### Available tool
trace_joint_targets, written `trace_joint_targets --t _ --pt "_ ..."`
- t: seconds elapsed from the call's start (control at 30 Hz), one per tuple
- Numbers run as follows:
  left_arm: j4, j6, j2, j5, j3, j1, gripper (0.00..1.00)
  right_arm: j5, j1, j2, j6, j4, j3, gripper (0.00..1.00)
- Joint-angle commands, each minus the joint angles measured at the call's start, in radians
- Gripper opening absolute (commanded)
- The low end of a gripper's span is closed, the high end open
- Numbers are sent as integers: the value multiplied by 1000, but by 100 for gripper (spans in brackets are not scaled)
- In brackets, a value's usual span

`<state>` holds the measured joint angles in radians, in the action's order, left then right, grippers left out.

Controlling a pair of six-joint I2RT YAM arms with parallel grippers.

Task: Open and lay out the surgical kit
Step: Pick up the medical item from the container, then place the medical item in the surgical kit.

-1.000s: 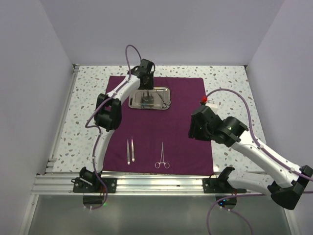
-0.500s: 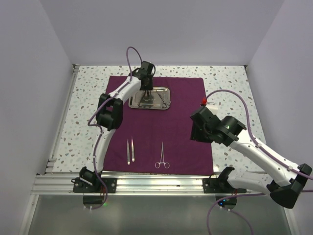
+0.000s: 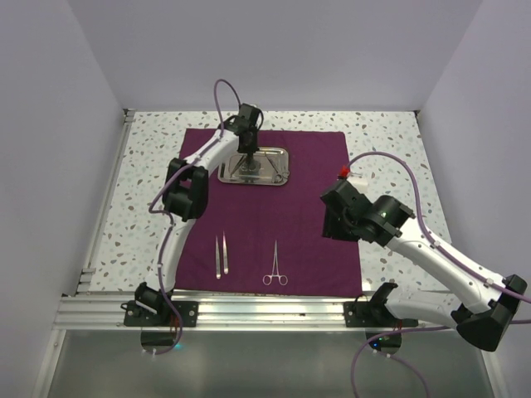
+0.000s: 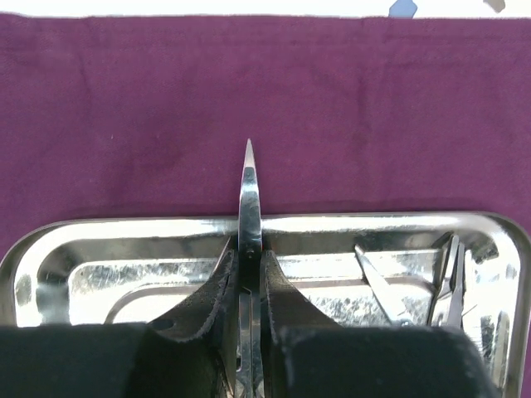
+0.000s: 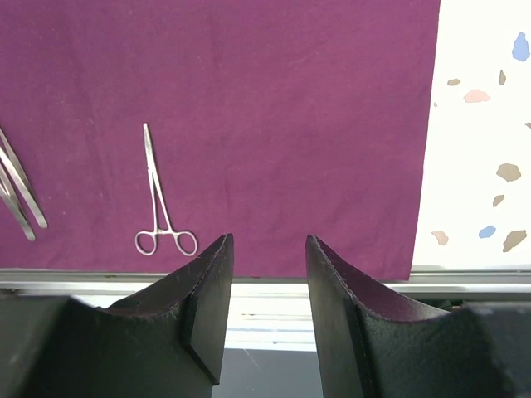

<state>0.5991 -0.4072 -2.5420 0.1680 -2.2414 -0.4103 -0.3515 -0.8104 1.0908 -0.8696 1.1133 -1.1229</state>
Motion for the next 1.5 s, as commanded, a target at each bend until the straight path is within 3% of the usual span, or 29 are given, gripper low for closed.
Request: trace_joint_targets --t 0.0,0.2,0.37,0.4,0.43,0.53,0.7,0.8,1.0,1.27,1.33,1.37,1.47 --pt "27 -8 83 2 40 13 0 0 2 -29 6 -35 9 44" --pt "37 -47 262 1 92 8 0 16 4 -31 27 -95 31 44" --pt "41 -93 426 14 267 -45 0 14 5 12 44 -138 20 54" --pt "36 -100 495 30 314 -80 0 11 5 18 47 -150 15 61" --pt "15 -123 532 39 419 -99 0 9 7 26 49 -156 14 80" --pt "-37 -194 673 35 651 -172 0 2 8 57 66 -171 -6 98" --pt "-88 -326 842 27 963 -310 0 2 11 99 95 -182 -32 98" --pt "-101 -395 874 45 1072 -401 0 3 11 107 104 -179 -35 98" --pt "-171 -469 865 7 1160 -492 0 0 11 69 98 -162 11 98" --pt "-176 -553 776 -59 1109 -581 0 -17 11 -14 58 -112 80 98" --pt "-148 -559 769 -65 1080 -591 18 -32 11 -28 55 -99 89 98" --pt "-134 -558 764 -65 1070 -597 44 -33 11 -38 50 -93 94 98" --pt "-69 -548 764 -35 1020 -599 82 -52 13 -52 40 -78 95 98"
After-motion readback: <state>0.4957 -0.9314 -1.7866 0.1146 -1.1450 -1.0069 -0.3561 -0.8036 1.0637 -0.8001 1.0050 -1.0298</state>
